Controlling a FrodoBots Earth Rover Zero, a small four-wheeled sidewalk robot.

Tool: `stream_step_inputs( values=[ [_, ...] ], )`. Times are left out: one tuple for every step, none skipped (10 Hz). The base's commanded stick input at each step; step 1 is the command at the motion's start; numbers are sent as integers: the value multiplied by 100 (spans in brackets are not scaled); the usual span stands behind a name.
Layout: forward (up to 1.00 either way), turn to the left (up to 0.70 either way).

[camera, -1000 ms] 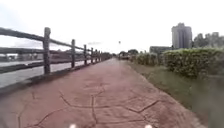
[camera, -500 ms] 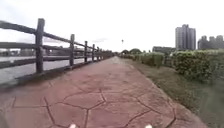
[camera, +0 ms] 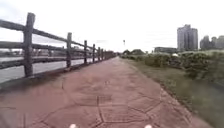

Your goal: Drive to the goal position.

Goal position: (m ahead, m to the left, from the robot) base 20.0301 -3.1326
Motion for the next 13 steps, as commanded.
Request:
stream_step_inputs(
  values=[
    [91,0],
    [91,0],
    [91,0],
    [91,0],
    [91,0],
    [91,0],
    [91,0],
    [91,-14],
    [91,-28],
    [91,-36],
    [91,-36],
    [91,-36],
    [91,-36]
  ],
)
